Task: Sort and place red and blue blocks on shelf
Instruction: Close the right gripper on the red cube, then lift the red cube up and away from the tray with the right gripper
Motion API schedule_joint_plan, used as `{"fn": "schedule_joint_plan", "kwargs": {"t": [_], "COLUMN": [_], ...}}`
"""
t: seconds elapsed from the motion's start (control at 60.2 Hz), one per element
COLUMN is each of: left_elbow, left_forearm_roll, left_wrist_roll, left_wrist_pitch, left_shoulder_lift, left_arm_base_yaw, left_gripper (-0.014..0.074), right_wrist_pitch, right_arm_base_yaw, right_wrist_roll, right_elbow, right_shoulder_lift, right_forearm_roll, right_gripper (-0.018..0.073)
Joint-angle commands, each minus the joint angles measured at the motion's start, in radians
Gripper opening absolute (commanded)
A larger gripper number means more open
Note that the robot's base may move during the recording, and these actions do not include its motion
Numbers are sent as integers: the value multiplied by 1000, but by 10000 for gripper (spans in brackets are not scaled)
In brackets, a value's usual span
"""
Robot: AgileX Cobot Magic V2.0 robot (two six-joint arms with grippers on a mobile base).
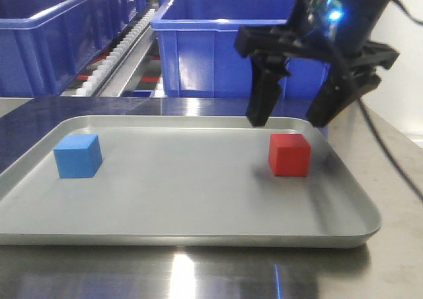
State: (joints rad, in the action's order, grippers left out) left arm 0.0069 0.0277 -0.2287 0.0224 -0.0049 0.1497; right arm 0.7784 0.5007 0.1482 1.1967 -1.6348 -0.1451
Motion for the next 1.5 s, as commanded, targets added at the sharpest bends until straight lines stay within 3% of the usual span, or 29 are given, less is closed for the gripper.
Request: {"fn": "schedule_joint_plan", "kwargs": {"t": [0.0, 0.598, 0.748, 1.03, 1.329, 1.478], "left_elbow": [34, 34, 34, 34, 34, 34], "left_forearm_roll": [8, 8, 8, 8, 8, 8], "left_wrist_roll": [-7, -7, -7, -7, -7, -7], "left_wrist_pitch": [-89, -89, -89, -89, -89, -89], "left_shoulder_lift": [-21, -21, -21, -21, -21, -21], "left_arm_base_yaw": [0, 0, 0, 0, 0, 0], "left_gripper": [136, 136, 136, 136, 136, 136], "right_wrist_pitch": [-19, -12, -23, -27, -116, -236], "right_arm_base_yaw": [1, 1, 1, 1, 1, -16], "right_wrist_roll": [11, 25, 26, 26, 26, 26], "right_elbow": [37, 38, 38, 98, 138, 60], "right_shoulder_lift": [23, -83, -91, -72, 113, 274], "right_forearm_roll": [-2, 52, 52, 53, 63, 83], "right_gripper": [590, 582, 466, 53, 62, 62]}}
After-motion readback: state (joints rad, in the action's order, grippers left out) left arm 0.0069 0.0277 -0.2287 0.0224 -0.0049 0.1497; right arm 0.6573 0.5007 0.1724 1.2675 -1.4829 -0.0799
